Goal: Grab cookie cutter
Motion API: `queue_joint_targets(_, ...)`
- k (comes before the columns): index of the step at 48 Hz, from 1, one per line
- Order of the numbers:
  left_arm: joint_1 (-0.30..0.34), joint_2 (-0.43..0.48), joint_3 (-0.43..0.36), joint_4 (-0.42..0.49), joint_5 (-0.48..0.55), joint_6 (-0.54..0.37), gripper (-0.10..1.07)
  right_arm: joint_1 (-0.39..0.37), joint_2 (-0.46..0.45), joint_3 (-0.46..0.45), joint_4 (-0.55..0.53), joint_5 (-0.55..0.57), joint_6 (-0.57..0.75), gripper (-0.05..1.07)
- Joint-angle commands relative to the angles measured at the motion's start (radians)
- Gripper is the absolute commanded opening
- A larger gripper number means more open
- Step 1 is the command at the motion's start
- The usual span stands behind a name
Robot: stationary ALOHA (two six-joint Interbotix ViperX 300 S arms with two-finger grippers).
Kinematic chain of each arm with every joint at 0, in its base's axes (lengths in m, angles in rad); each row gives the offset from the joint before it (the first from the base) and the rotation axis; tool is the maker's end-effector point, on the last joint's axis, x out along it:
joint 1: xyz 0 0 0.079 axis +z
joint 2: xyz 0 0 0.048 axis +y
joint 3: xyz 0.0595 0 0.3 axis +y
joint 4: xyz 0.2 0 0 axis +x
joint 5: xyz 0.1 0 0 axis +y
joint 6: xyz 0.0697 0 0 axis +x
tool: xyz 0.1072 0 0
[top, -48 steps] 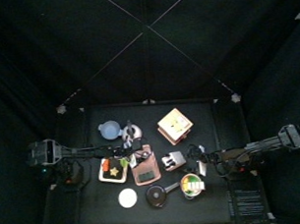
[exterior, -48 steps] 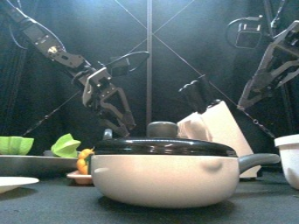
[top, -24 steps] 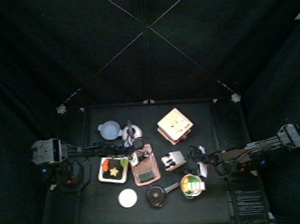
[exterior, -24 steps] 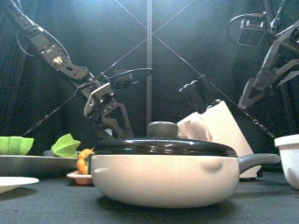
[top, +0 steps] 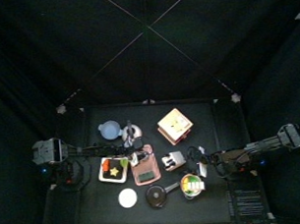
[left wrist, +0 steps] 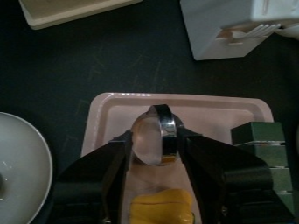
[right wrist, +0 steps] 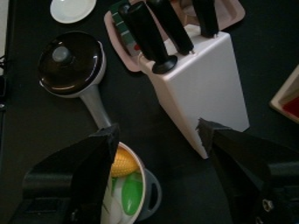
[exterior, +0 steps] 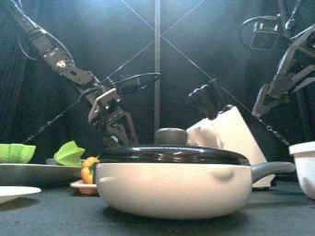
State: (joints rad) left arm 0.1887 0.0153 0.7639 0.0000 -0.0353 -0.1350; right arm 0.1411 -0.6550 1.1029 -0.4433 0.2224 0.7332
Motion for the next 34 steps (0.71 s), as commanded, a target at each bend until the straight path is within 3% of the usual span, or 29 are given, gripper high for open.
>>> queue_joint_targets(1,0.003,-0.009,-0.021,0.000,-0.003,0.000,0.78,-0.002,-0.002,-0.009,-0.002,-0.008,0.002,1.00)
queue_joint_targets(34,-0.005,-0.052,-0.031,0.000,-0.003,0.002,0.59,-0.005,0.000,-0.003,-0.002,-0.008,0.002,1.00)
